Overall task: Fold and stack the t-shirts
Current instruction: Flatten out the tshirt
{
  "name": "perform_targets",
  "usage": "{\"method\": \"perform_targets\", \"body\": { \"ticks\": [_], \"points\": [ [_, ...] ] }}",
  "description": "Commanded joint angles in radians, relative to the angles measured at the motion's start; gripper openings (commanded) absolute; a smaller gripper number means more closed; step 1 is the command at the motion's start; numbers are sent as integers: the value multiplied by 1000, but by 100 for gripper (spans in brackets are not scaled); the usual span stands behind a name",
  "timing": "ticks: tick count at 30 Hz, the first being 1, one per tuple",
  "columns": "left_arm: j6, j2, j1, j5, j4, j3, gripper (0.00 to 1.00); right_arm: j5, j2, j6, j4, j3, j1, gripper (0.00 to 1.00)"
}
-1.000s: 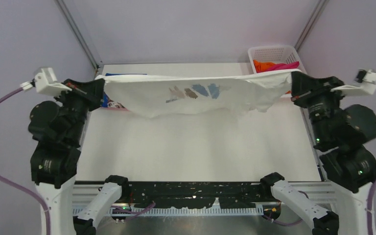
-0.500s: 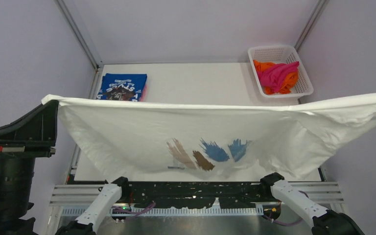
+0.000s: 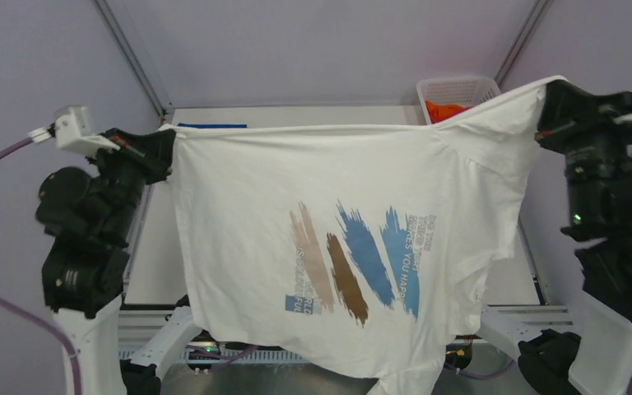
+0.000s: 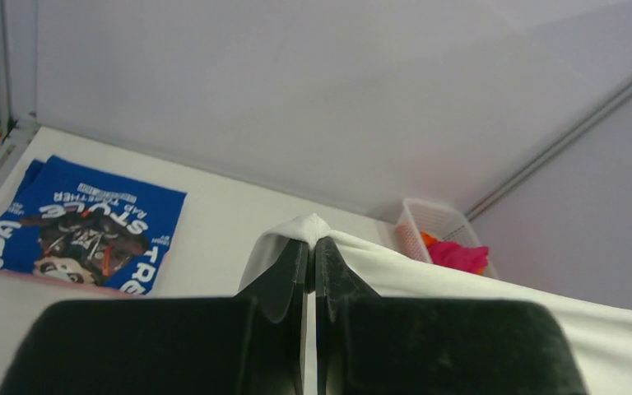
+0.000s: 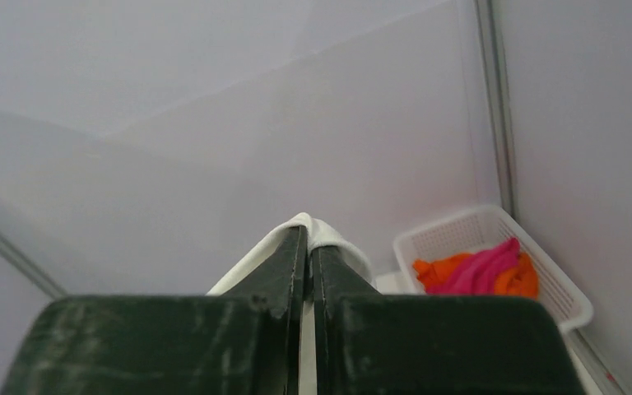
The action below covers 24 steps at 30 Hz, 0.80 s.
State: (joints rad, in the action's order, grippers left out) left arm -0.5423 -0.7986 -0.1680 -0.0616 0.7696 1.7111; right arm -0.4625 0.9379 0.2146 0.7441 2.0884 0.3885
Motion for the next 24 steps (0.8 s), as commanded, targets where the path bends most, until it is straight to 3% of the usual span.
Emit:
{"method": "perform_targets", "body": {
  "ticks": [1,4,7,11,12,14,15,16,17,18,19,20,24],
  "points": [
    [-12,-156,7,-140,-153,-210,0,-263,149,-58,-131,-192,-5,5],
    [-30,-305,6,-179,-246,-345,0,-297,206,-32,-233,-416,-22,5],
    [-44,-529,6,-179,-311,-386,0,-233,329,23,-344,-559,-64,5],
    [-65,-887,8,-226,-222,-202,0,-90,588,109,-458,-642,-124,5],
    [-68,-975,9,-232,-167,-117,10,-36,693,122,-461,-606,-139,5],
    [-66,-1118,11,-218,-53,51,44,30,844,124,-446,-507,-152,20],
    [-68,-1179,10,-201,-2,122,57,41,886,124,-387,-410,-154,38],
    [-69,-1198,9,-179,21,163,68,52,958,126,-354,-369,-155,45],
    [-66,-1195,7,-158,10,169,87,59,984,124,-301,-303,-156,62],
    [-62,-1177,6,-131,-17,153,98,77,1009,116,-274,-285,-156,71],
    [-55,-1152,3,-110,-53,122,99,98,1010,107,-270,-278,-156,89],
    [-54,-1120,1,-91,-88,86,100,108,997,104,-279,-287,-156,96],
    [-49,-1001,-10,-3,-180,-69,100,191,899,106,-335,-426,-155,99]
  ]
}}
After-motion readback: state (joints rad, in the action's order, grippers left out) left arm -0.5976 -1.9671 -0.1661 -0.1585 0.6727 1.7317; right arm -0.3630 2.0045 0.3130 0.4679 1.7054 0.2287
